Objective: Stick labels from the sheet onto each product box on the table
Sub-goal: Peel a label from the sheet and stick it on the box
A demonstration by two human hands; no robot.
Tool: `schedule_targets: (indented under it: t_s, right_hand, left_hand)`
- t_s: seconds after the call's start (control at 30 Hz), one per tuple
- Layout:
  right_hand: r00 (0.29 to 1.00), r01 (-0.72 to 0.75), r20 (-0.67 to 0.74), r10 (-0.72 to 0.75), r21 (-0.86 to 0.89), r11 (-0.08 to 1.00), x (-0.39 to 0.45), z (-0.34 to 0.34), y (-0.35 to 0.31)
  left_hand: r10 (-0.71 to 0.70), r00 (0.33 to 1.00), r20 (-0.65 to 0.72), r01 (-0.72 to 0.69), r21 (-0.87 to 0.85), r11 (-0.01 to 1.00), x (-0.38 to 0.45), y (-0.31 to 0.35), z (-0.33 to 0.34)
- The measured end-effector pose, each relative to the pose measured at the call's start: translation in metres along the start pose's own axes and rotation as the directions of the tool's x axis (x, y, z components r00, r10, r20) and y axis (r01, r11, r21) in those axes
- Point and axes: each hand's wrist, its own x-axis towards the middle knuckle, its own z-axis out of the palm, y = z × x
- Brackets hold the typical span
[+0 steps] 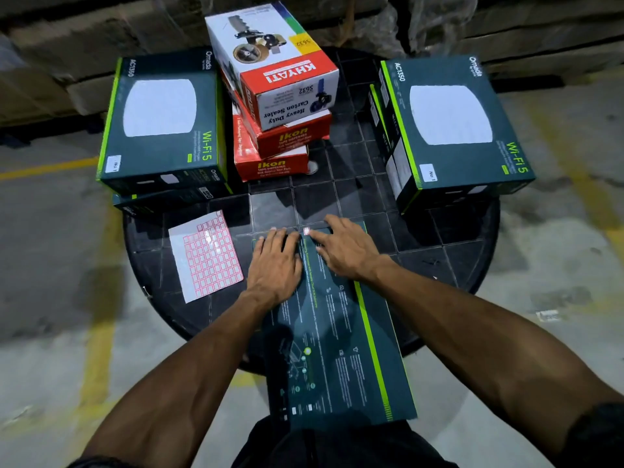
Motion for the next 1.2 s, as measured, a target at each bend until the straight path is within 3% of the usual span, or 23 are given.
schedule_targets:
  t_s: [0.1,0.2,0.5,0.77,1.0,1.2]
  right_hand:
    - [1.000,0.007,0.005,-0.007,0.066,0.998,-0.004,0.000,0.008]
    - [0.997,-0.079,0.011,0.078,0.154,0.985,-0.003,0.002,0.008]
    - [1.000,-0.012,0.025,0.013,-0.057,0.998,-0.006,0.010,0.002]
    - [0.994,-0.011,0.102,0.029,-0.179,0.984,-0.001,0.014,-0.003]
    - [1.000,-0.007,0.010,0.007,0.027,1.000,-0.002,0.017,0.008]
    - [1.000,-0.015,-0.011,0.015,0.024,1.000,-0.003,0.016,0.005]
  left_hand:
    - [0.063,0.998,-0.012,-0.063,0.019,0.998,0.004,-0.002,0.000]
    - [0.099,0.995,-0.010,-0.098,0.044,0.994,0.007,-0.009,0.001]
    - [0.084,0.993,-0.087,-0.083,0.017,0.996,0.010,-0.008,0.009]
    - [0.047,0.998,-0.044,-0.046,0.038,0.998,0.013,-0.007,0.013]
    - [0.010,0.999,-0.045,-0.012,-0.051,0.999,0.013,-0.004,0.008]
    - [-0.009,1.000,-0.025,0.007,-0.058,0.998,0.011,-0.002,0.005]
